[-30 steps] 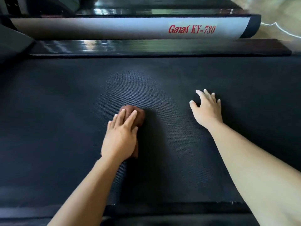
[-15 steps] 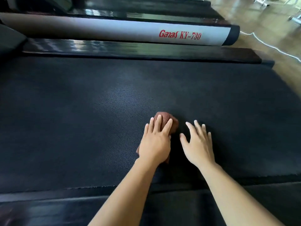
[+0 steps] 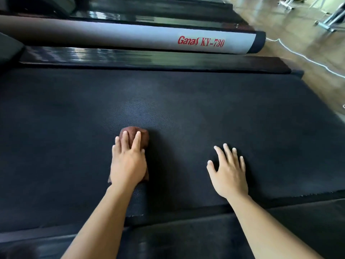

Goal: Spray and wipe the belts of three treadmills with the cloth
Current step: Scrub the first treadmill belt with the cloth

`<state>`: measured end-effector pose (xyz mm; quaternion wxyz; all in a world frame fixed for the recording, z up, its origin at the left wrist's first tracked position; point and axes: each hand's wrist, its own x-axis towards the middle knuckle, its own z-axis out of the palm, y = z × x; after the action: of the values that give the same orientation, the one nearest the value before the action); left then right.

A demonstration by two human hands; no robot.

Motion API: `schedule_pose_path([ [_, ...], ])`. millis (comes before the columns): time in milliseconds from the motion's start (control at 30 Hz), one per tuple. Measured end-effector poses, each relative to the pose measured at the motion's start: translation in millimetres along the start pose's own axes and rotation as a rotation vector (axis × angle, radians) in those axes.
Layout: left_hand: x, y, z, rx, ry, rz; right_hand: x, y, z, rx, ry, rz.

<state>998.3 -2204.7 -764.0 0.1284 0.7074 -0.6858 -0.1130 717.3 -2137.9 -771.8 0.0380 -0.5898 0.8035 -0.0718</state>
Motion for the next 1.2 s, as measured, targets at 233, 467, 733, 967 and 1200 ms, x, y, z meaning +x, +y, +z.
schedule_pose_path([
  [233,-4.3,74.2,23.8,-0.020,-0.099,0.278,1.4,-2.8,0.4,-0.007,0.000,0.023],
  [467,-53.1,41.9,24.9,-0.051,-0.068,0.341,1.5,-1.7,1.9,-0.011,0.020,0.024],
  [733,-14.0,58.8,19.5,-0.079,0.037,-0.002,1.6,-3.7,0.4,0.022,0.032,0.001],
  [967,-36.8,127.2,40.2,-0.114,-0.051,0.259,6.5,2.6,-5.5,0.217,-0.001,0.008],
  [1200,-64.1,117.4,38.3,-0.105,-0.015,0.021,15.5,62.1,-23.5,0.397,-0.027,-0.091],
])
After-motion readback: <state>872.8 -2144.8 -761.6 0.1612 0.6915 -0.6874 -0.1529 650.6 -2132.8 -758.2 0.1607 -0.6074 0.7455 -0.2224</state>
